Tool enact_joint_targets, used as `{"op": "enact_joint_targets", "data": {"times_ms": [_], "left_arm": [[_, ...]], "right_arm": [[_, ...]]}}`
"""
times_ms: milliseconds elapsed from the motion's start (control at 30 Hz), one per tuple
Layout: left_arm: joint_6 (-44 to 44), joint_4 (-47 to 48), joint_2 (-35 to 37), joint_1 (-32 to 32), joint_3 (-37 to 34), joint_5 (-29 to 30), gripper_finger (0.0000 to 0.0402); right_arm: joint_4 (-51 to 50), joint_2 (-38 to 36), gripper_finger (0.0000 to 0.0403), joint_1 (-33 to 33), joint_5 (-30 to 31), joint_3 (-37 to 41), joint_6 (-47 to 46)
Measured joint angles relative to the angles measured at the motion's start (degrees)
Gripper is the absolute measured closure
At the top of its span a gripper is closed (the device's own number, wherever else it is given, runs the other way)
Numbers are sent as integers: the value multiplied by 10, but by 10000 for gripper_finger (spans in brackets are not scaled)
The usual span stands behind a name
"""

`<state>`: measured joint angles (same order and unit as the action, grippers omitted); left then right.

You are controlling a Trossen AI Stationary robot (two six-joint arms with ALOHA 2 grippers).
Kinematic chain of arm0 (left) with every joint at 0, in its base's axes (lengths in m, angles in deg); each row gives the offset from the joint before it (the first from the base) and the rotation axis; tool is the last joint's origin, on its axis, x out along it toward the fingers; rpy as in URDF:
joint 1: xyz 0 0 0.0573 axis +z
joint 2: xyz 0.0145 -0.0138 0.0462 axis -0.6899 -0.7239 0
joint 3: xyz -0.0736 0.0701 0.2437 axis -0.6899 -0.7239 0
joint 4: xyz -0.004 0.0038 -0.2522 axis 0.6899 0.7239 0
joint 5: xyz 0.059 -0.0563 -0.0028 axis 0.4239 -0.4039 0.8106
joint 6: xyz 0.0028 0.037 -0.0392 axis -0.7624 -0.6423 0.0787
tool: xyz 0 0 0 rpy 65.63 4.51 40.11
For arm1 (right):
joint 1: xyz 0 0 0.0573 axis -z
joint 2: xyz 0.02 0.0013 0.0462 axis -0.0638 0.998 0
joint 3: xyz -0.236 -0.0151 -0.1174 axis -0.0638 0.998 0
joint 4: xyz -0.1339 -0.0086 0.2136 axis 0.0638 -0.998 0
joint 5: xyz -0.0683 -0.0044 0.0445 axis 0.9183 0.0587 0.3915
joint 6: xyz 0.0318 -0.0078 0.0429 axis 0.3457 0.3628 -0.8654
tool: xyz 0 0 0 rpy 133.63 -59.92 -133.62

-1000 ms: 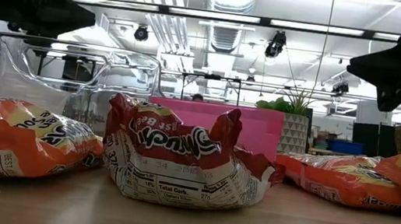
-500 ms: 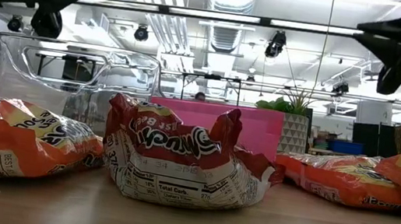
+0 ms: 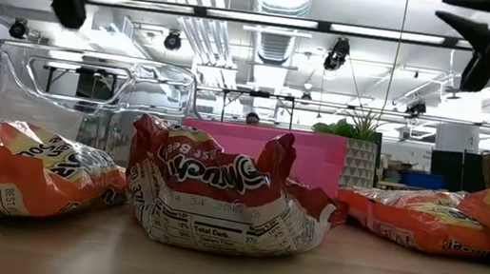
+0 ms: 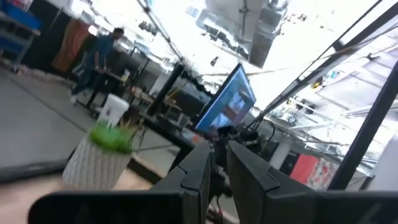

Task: Sort Maruchan noodles
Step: Put the red noodle pack into the transparent bin

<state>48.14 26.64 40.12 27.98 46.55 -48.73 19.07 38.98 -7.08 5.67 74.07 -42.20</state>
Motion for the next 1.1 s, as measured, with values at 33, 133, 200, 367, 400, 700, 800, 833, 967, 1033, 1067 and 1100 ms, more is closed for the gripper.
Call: {"op": "enact_joint_targets", "data": {"times_ms": [33,133,200,367,400,700,800,833,967,1033,1067,1100], "left_arm": [[-6,5,-12,0,19,-5,364],[-26,49,-54,0,72,-23,364],[-31,77,-82,0,104,-27,364],[-42,174,-136,0,177,-28,364],[-46,193,-145,0,190,-28,364],[-96,241,-194,0,228,-28,364],[-97,247,-199,0,218,-27,364],[-98,252,-199,0,217,-27,364],[-114,259,-201,0,217,-27,364],[-122,259,-203,0,217,-25,364],[-125,260,-204,0,217,-23,364],[-125,259,-204,0,218,-21,364]], "right_arm": [[-17,19,339,0,0,-16,8],[-83,76,339,0,0,-69,12],[-147,109,339,0,3,-113,-5],[-347,181,339,0,0,-217,-88],[-381,194,339,0,-1,-233,-105],[-593,280,339,0,-16,-315,-250],[-623,296,339,0,-28,-319,-289],[-627,300,339,0,-34,-320,-300],[-655,315,339,1,-37,-318,-330],[-657,316,339,3,-36,-318,-332],[-654,317,339,3,-34,-318,-332],[-653,318,339,3,-33,-318,-332]]}}
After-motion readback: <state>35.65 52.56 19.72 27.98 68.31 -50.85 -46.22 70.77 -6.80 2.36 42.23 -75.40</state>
